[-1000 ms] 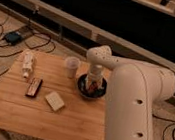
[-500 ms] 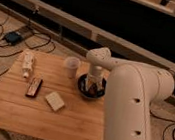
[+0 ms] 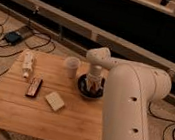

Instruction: Place the pepper on the white sponge

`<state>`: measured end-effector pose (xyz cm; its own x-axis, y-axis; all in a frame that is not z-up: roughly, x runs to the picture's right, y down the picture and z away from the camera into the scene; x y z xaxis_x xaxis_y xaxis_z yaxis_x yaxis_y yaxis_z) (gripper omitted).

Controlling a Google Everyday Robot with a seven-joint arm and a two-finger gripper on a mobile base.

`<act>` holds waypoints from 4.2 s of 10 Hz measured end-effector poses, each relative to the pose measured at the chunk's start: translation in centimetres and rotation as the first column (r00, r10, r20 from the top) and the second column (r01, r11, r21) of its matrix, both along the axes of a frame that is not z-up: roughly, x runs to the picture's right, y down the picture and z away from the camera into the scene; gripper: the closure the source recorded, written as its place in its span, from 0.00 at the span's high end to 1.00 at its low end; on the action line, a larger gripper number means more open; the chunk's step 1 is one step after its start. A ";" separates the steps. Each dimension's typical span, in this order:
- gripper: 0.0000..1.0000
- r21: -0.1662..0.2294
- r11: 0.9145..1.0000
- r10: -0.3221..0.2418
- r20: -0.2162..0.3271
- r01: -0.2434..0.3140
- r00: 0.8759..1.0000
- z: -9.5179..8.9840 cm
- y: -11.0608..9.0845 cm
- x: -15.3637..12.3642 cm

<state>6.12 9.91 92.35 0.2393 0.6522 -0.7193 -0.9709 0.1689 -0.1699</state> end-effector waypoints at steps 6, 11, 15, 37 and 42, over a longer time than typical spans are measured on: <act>0.00 -0.001 0.995 -0.098 0.079 0.098 0.992 -2.2 -1.0 -2.3; 0.00 0.015 0.972 -0.232 0.223 0.234 0.947 -6.0 0.4 -7.8; 0.00 0.019 0.955 -0.289 0.279 0.295 0.916 -7.6 2.0 -10.5; 0.00 0.107 0.879 -0.445 0.533 0.465 0.719 -9.7 7.1 -20.9; 0.15 0.106 0.872 -0.452 0.550 0.478 0.702 -9.5 7.2 -21.1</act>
<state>-14.97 17.14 82.85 0.8594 0.3244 -0.3952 -0.5113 0.5542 -0.6568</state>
